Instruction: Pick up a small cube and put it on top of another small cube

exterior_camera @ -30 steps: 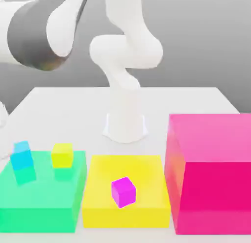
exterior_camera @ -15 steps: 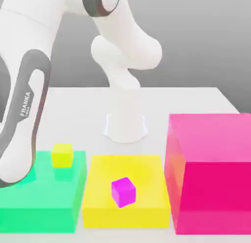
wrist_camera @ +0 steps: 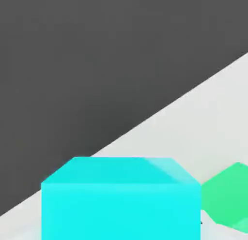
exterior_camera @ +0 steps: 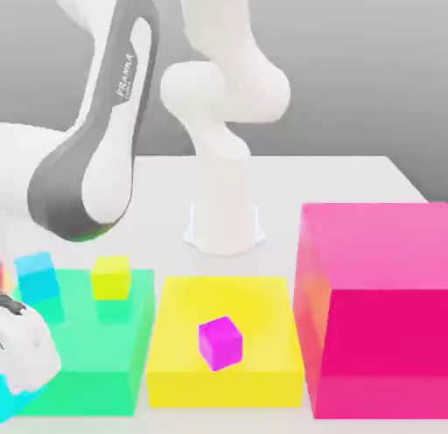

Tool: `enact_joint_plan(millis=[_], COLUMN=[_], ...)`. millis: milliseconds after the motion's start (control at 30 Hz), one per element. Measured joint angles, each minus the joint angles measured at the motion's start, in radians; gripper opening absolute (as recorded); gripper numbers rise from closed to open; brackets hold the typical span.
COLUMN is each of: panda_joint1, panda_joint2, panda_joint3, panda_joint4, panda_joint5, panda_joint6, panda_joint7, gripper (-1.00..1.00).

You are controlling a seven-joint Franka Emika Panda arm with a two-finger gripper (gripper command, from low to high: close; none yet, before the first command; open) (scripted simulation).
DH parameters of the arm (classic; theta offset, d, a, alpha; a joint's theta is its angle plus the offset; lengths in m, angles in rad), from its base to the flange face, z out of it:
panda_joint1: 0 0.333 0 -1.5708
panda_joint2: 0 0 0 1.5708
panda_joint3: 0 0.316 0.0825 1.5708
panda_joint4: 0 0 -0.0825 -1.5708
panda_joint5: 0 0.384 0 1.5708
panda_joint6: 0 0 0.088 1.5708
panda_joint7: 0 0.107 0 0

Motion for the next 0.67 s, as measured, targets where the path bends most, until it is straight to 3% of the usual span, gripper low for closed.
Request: enact_joint_plan(millis=[367,533,567,667], panda_joint1=[0.206,0.219,0.22,0.22], panda_joint2=[-0.4,-0.311,-0.292,-0.292], panda_joint3=[0.118,0.135,0.134,0.134], panda_joint4=[-0.352,-0.421,-0.426,-0.426], panda_joint5=[-0.138,-0.153,-0.152,-0.152], panda_joint6=[-0.04,0.117,0.142,0.142], panda_joint7=[0.324,0.361,0.361,0.361], gripper=[-1.0,-1.0,1.0,1.0])
